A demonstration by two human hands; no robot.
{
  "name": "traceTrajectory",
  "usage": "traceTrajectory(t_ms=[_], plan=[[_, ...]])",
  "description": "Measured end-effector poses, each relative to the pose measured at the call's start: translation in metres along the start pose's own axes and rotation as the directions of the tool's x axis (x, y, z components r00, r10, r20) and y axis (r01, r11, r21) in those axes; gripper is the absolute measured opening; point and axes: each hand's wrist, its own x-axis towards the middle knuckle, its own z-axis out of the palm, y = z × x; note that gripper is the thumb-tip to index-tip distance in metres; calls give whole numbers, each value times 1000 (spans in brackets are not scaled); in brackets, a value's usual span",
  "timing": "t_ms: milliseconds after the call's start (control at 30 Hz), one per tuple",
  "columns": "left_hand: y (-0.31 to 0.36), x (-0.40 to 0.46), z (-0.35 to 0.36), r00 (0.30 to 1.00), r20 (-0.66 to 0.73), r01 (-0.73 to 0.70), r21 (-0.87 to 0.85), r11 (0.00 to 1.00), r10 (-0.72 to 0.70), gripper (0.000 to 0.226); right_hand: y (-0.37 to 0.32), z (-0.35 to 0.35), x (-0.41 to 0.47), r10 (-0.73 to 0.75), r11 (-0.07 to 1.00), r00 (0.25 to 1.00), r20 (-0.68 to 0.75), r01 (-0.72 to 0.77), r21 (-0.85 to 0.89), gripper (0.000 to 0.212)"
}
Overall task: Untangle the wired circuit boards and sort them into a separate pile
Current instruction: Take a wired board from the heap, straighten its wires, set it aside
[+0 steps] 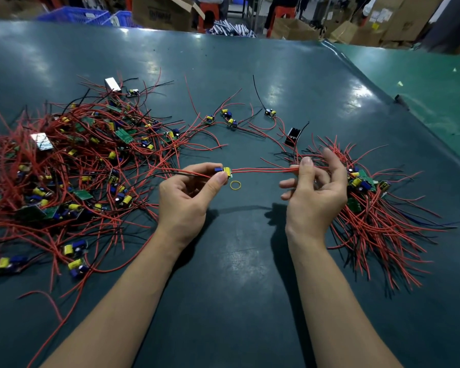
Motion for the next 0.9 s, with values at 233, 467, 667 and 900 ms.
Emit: traceTrajectory(t_ms=[233,467,667,900], plan=[[1,2,2,998,-61,-25,-22,999,24,13,-7,13,-14,483,738,740,469,-632,237,6],[0,3,1,999,-38,-2,-44,999,0,10,-5,10,-11,453,814,791,411,-555,173,19],[-3,7,-2,997,-72,30,-116,993,-38,15,-6,6,-2,471,823,844,256,-525,216,26],[0,11,-2,967,-46,214,-376,901,-249,22,-17,1,-8,448,735,622,642,-665,131,22]])
